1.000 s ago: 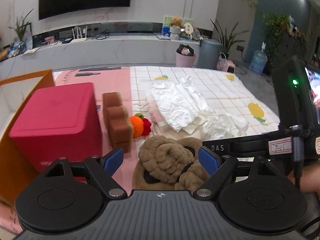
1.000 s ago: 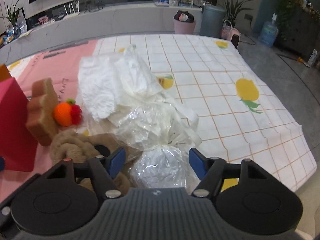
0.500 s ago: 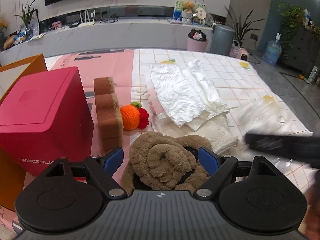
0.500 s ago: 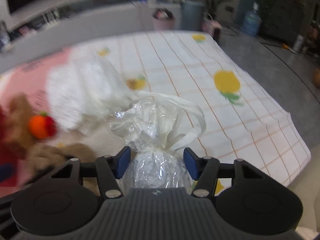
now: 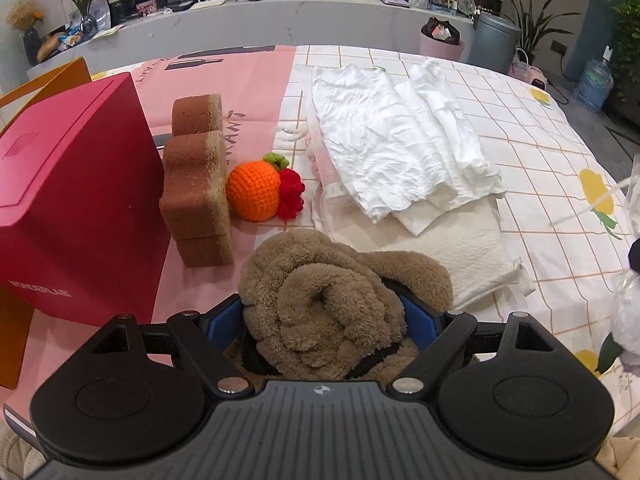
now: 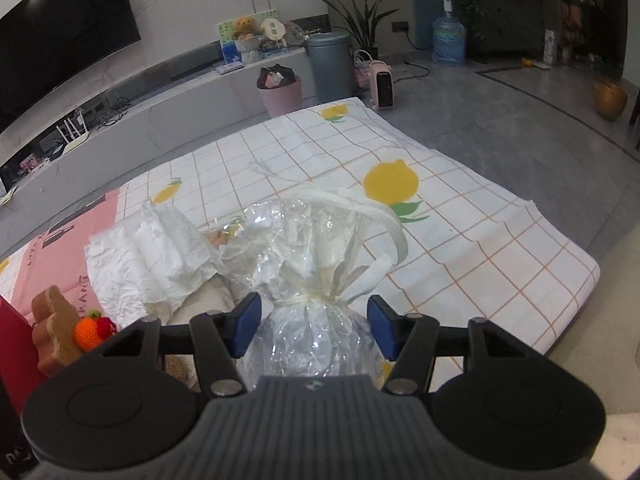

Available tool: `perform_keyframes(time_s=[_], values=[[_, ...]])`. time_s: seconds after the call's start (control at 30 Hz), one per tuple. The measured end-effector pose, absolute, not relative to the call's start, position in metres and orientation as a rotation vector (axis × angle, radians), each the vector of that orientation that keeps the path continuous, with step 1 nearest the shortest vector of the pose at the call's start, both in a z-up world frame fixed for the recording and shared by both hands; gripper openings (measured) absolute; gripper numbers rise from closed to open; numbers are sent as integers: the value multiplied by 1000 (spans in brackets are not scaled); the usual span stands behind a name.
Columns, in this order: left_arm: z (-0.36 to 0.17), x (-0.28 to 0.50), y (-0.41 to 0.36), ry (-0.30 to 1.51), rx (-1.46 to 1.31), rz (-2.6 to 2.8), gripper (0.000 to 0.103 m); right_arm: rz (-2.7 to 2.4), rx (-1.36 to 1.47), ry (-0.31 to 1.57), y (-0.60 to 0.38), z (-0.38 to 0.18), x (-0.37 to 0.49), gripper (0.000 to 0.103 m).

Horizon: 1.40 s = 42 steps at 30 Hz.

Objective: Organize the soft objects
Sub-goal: 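Grasp the brown plush toy with the left tool while the right tool grasps the clear plastic bag, then carry the plush toy and plastic bag into the orange box with both tools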

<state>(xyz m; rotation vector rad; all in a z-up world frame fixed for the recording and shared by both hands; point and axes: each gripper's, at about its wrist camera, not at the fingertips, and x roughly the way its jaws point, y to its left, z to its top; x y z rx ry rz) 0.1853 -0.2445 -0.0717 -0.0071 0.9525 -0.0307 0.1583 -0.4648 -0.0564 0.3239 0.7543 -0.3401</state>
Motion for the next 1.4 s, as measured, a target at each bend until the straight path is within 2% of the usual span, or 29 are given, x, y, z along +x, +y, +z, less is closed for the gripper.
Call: perform_keyframes(time_s=[0.17, 0.33, 0.43, 0.53, 0.87, 1.4], values=[[-73, 183, -241, 941, -25, -49, 99, -316, 328, 760, -463, -56, 156, 58], [-69, 183, -233, 944, -19, -127, 77, -309, 326, 759, -463, -56, 153, 58], [-67, 179, -225, 924, -14, -192, 70, -297, 329, 761, -461, -56, 153, 58], [-67, 173, -215, 900, -24, -236, 67, -289, 319, 761, -460, -56, 154, 58], [-44, 144, -198, 746, -5, -260, 66, -278, 335, 735, -460, -52, 148, 58], [56, 102, -146, 539, -43, -257, 66, -170, 353, 642, -435, -20, 116, 57]])
